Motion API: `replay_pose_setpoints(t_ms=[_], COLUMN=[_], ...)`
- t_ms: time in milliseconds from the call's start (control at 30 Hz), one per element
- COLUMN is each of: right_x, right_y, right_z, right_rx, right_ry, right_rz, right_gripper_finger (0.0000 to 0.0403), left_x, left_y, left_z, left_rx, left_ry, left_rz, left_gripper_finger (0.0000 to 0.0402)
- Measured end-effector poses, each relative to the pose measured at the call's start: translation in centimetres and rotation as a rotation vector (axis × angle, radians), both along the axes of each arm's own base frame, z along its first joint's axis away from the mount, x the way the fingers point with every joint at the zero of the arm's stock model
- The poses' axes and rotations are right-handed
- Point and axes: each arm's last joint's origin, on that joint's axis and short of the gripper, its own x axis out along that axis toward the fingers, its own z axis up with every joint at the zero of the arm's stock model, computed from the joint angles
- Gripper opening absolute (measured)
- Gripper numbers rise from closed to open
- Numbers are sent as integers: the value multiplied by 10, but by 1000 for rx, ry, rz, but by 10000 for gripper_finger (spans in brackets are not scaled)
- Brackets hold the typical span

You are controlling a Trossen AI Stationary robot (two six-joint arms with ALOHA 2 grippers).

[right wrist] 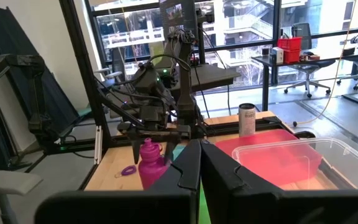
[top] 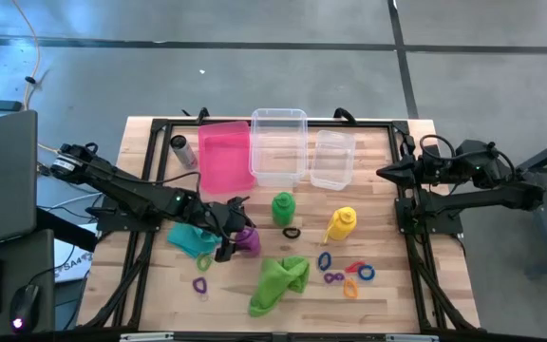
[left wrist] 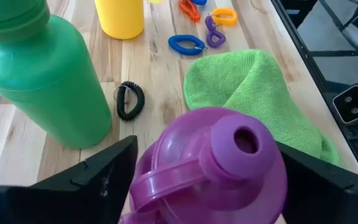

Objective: Pick & Place Sports Items
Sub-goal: Put the purple water bottle into the left transparent bin

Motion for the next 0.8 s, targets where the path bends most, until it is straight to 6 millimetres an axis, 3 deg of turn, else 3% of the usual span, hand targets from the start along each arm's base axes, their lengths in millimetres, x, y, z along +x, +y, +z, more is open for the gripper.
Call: replay_pose_setpoints(t_ms=[333, 600, 800], right_x=[0, 0, 0], right_y=[0, 0, 0], right_z=[0, 0, 0], right_rx=[0, 5, 5], right_ry=[0, 0, 0], right_rz=[0, 0, 0], right_gripper_finger=[0, 0, 0], left_x=[1, -4, -19], left_y=[0, 2, 12], left_z=[2, 14, 38], left_rx=[-5, -36, -64], left_ry=[-19, -78, -172], left_rz=[1, 14, 38], left_gripper_finger=[205, 206, 214])
